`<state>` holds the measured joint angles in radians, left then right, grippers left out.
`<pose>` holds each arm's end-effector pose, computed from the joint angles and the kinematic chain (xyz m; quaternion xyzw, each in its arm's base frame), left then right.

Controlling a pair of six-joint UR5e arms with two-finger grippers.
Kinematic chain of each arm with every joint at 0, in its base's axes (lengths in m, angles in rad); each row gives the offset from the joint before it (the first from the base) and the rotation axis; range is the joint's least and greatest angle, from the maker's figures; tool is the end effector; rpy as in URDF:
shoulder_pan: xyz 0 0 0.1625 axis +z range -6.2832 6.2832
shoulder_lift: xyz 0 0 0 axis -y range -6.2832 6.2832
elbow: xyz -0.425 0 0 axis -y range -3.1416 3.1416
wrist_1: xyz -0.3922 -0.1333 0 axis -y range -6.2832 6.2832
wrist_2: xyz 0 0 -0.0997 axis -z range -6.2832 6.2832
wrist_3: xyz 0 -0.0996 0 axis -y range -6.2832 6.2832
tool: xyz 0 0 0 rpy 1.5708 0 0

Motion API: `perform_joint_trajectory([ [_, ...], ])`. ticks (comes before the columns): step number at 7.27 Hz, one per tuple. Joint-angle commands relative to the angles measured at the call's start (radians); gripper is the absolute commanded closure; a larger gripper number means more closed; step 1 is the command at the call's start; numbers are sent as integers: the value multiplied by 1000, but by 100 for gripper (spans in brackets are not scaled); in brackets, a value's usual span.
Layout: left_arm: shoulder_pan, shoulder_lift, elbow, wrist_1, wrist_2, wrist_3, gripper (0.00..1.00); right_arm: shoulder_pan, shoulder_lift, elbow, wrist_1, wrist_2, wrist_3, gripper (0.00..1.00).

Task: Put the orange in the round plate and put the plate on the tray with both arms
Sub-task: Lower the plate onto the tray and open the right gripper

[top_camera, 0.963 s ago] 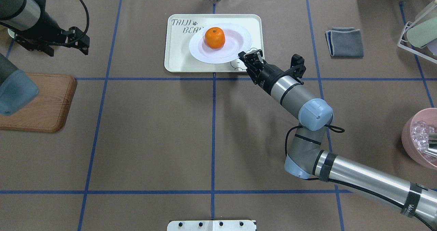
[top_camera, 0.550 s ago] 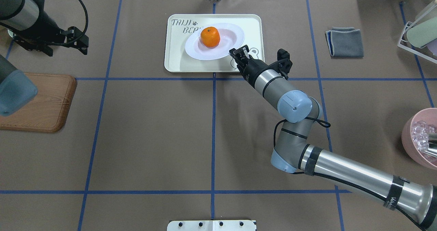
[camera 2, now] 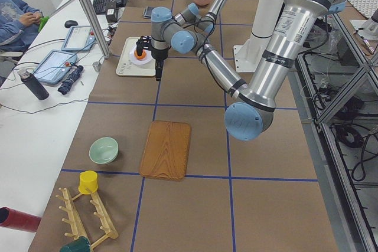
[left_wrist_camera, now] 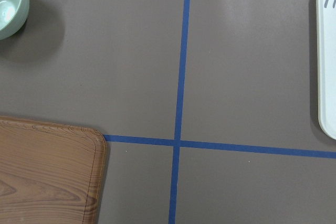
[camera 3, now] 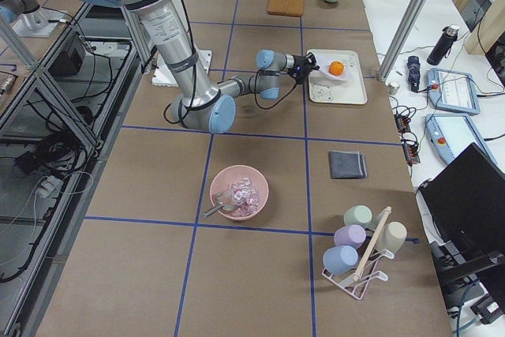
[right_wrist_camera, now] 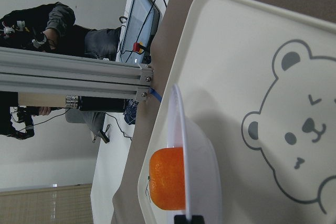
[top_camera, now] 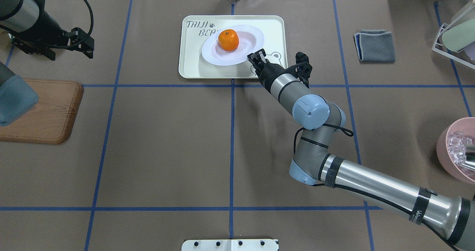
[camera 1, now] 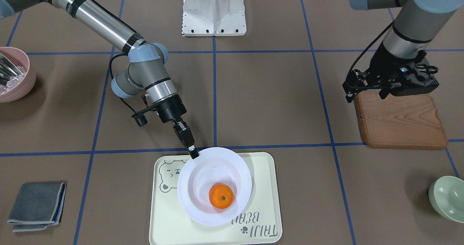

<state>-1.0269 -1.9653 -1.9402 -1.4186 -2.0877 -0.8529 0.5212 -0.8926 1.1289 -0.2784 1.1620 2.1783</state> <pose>0.2271 -0.5380 0.2972 0.0662 0.3738 -0.0658 0.9228 -0.5586 -0.5201 0.3059 0.1171 -0.6833 0.4967 0.5221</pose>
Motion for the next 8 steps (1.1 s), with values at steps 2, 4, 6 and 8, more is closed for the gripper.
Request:
perform_joint_trajectory([
  [2, -8, -4, -13, 23, 0, 0, 2, -1, 1, -5, -1, 2, 0, 47],
  [4, -9, -3, -17, 24, 0, 0, 2, -1, -5, 0, -2, 4, -6, 0],
  [6, -12, -4, -16, 24, 0, 0, 2, -10, -18, 47, -2, 5, -34, 0],
  [8, -12, -6, -11, 24, 0, 0, 2, -29, -81, 156, -21, 5, -87, 0],
])
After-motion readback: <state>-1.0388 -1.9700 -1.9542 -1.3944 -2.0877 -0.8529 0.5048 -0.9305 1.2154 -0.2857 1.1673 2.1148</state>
